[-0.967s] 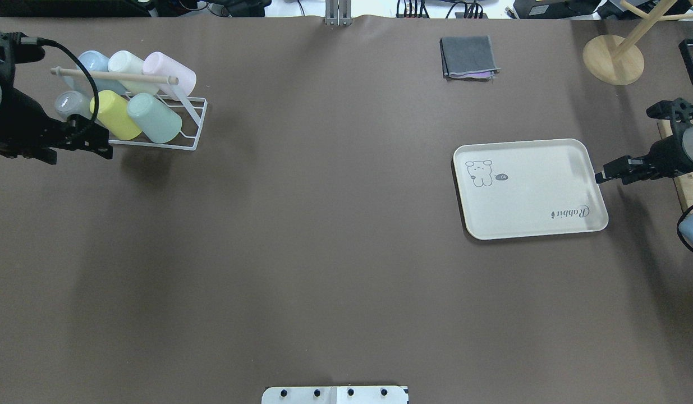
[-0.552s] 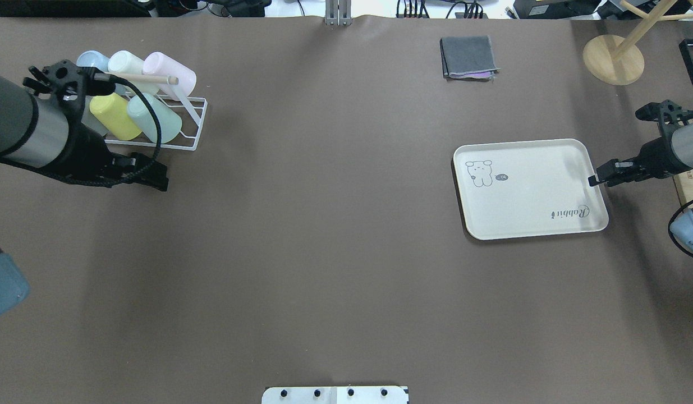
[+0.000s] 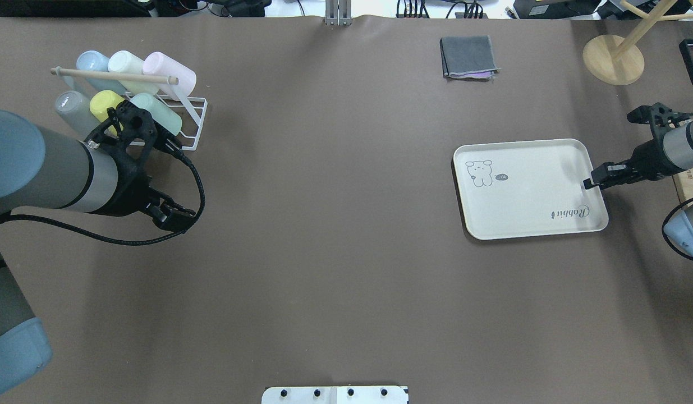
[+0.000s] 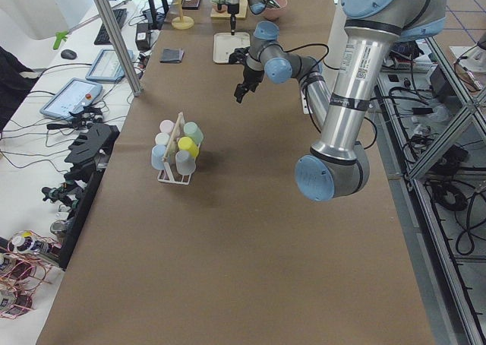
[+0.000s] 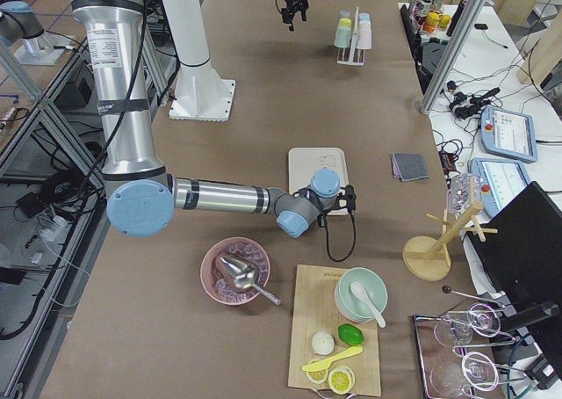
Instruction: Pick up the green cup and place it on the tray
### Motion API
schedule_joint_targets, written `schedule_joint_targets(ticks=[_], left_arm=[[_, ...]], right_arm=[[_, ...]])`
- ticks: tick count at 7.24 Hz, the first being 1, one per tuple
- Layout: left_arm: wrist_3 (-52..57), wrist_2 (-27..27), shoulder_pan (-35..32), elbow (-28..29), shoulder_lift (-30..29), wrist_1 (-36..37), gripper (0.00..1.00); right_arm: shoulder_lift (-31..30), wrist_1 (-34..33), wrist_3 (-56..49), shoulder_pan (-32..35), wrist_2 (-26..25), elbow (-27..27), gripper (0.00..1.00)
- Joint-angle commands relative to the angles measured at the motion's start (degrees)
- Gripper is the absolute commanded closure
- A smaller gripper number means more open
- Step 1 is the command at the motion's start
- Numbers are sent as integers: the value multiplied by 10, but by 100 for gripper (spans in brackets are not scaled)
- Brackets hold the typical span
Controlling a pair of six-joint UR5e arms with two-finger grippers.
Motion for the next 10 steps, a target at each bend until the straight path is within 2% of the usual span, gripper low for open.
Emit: schedule_joint_targets(ticks=[1,2,3,4,6,7,8,9,10], left_arm=[[275,121,11,-1,20,0,1],[376,165,24,4,20,2,1],[388,234,54,5,23,5,1],[392,332,108,7,42,6,1],[514,471,150,35,69,5,1],[554,550,186,48,92,4,1],[594,578,191,67,92,4,1],[668,638,194,84,92,2,1],[720,664,195,106,91,-1,1]], right_arm=[[1,-1,-1,0,1,-3,65],[1,-3,0,0,2,-2,74],[4,-4,4,0,14,-2,81],[5,-4,4,0,16,-2,82],[5,-4,5,0,17,-2,97],[4,-4,5,0,18,-1,100],[5,-4,4,0,18,-1,100],[5,-4,4,-1,17,0,100],[10,-4,4,-1,19,0,100]])
